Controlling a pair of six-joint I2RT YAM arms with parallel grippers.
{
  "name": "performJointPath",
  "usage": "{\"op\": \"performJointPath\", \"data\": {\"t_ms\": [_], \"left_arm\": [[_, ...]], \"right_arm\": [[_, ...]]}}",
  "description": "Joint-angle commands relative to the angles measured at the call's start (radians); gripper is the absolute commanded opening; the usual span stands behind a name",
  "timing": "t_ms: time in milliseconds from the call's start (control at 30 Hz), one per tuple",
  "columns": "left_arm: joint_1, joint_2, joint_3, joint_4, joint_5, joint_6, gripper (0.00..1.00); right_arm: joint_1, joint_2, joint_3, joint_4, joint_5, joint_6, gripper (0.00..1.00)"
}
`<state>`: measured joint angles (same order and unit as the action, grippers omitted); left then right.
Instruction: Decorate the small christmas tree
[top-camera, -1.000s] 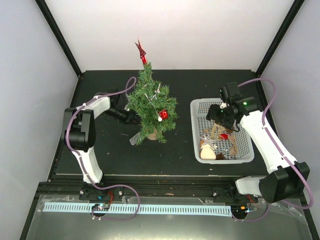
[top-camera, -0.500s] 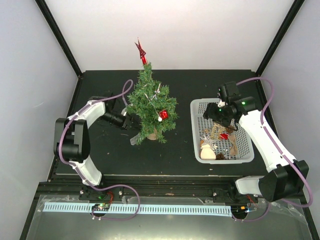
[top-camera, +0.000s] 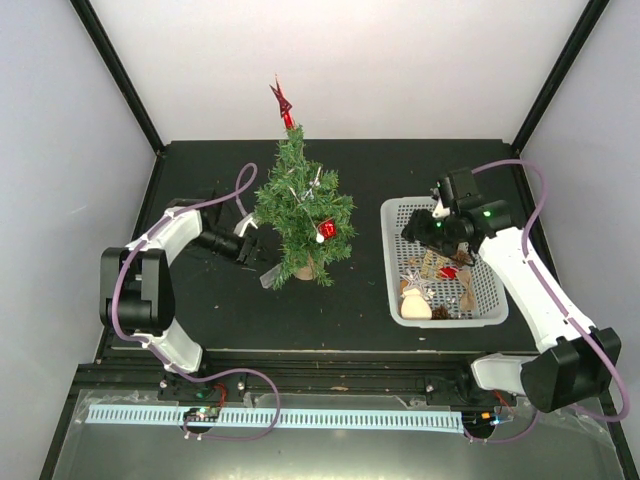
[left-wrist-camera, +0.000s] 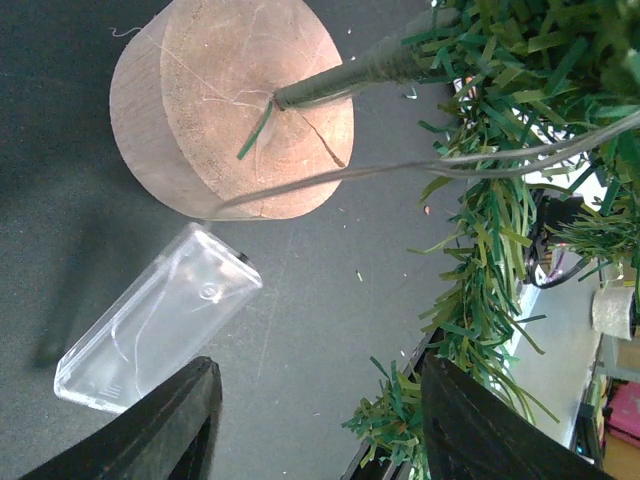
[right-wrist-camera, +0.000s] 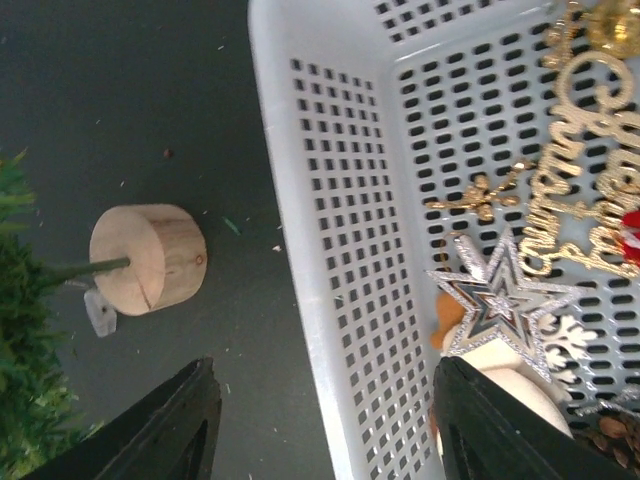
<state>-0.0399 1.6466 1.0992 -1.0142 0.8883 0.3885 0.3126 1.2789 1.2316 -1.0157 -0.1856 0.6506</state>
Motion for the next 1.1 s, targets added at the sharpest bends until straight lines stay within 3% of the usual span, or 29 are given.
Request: {"op": "performJointPath", "data": {"t_ms": [0,533,733,900,1067], "left_arm": [[0.014,-0.019,0.007,-0.006,-0.009,0.017,0.57],[0.131,-0.029,0.031,-0.037,-0.042,0.012,0.64],[0.178,-0.058,0.044,-0.051,-0.043,0.007,0.75],[0.24,-0.093,0.076,-0.073,-0.03,0.006,0.78],[0.276,-0.134,0.127,-0.109,-0.025,0.017,0.78]], "right_arm": [[0.035,-0.003,0.023,0.067,-0.068,-0.02,0.58],[0.111,0.268,0.121,0.264,-0.288,0.051,0.3],[0.111,0.383,0.135,0.335,-0.341,0.081,0.28],[0.116,0.457,0.139,0.446,-0.422,0.121,0.28],[0.148,0.542,0.188,0.441,-0.434,0.102,0.28]]}}
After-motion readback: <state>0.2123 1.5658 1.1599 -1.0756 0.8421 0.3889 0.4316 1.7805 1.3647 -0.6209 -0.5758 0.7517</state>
